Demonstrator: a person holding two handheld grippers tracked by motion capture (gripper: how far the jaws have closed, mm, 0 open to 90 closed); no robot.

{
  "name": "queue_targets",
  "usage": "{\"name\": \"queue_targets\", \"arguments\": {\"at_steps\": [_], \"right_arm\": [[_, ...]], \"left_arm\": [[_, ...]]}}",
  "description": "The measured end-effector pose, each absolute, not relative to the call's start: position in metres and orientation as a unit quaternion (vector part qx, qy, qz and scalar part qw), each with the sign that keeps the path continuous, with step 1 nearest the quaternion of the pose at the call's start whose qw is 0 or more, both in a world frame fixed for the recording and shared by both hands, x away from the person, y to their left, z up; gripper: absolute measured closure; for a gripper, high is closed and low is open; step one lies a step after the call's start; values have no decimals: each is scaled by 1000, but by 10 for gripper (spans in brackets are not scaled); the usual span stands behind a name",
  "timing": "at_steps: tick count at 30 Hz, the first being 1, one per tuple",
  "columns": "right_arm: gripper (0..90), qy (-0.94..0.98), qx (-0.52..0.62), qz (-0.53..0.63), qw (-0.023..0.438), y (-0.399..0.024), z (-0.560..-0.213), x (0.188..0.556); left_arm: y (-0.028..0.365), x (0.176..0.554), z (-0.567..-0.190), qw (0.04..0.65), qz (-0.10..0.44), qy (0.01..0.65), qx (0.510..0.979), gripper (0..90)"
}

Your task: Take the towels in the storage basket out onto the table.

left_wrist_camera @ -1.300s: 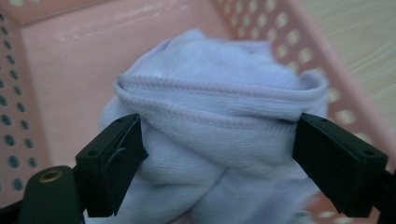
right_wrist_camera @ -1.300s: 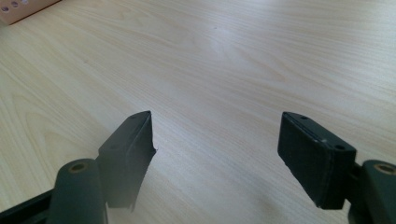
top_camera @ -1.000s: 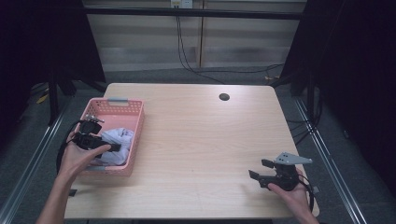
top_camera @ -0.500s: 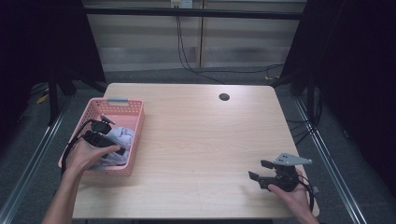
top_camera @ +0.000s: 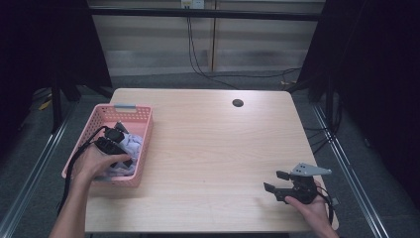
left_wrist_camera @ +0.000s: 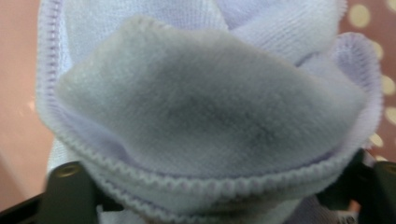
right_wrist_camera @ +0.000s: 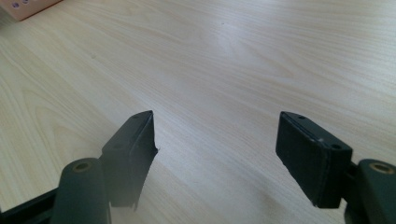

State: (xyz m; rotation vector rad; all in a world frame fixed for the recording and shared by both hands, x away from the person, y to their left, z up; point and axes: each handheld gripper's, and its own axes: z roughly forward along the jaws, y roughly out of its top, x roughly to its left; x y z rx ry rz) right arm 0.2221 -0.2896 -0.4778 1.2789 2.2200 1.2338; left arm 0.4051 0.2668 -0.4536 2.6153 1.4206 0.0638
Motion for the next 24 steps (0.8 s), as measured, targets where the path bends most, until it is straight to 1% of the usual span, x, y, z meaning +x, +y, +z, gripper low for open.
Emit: {"name": "queue_targets", "arguments": {"at_steps": [1, 5, 6, 7, 9, 12, 15, 22, 24], "right_arm": [[286, 772, 445, 428, 149, -290, -478, 222], [285, 771, 448, 427, 150, -290, -478, 222], [284, 771, 449, 427, 150, -290, -477, 222], [284, 771, 449, 427, 150, -290, -477, 222], [283, 771, 451, 424, 149, -290, -478, 223], [283, 771, 451, 425, 149, -290, -477, 224], [281, 770, 452, 425, 150, -291, -477, 223], [279, 769, 454, 424, 150, -291, -478, 224], [278, 768, 456, 424, 151, -292, -477, 224]], "left_arm": [[270, 403, -451, 92, 19, 477, 874, 286], [284, 399, -451, 138, 22, 487, 862, 384], [284, 399, -451, 138, 22, 487, 862, 402], [286, 397, -451, 145, 22, 490, 859, 402], [287, 398, -450, 146, 22, 489, 860, 445], [288, 399, -448, 144, 21, 489, 860, 454], [295, 398, -446, 161, 16, 495, 854, 502], [303, 394, -442, 181, 20, 503, 845, 521], [306, 393, -439, 192, 19, 516, 834, 521]]}}
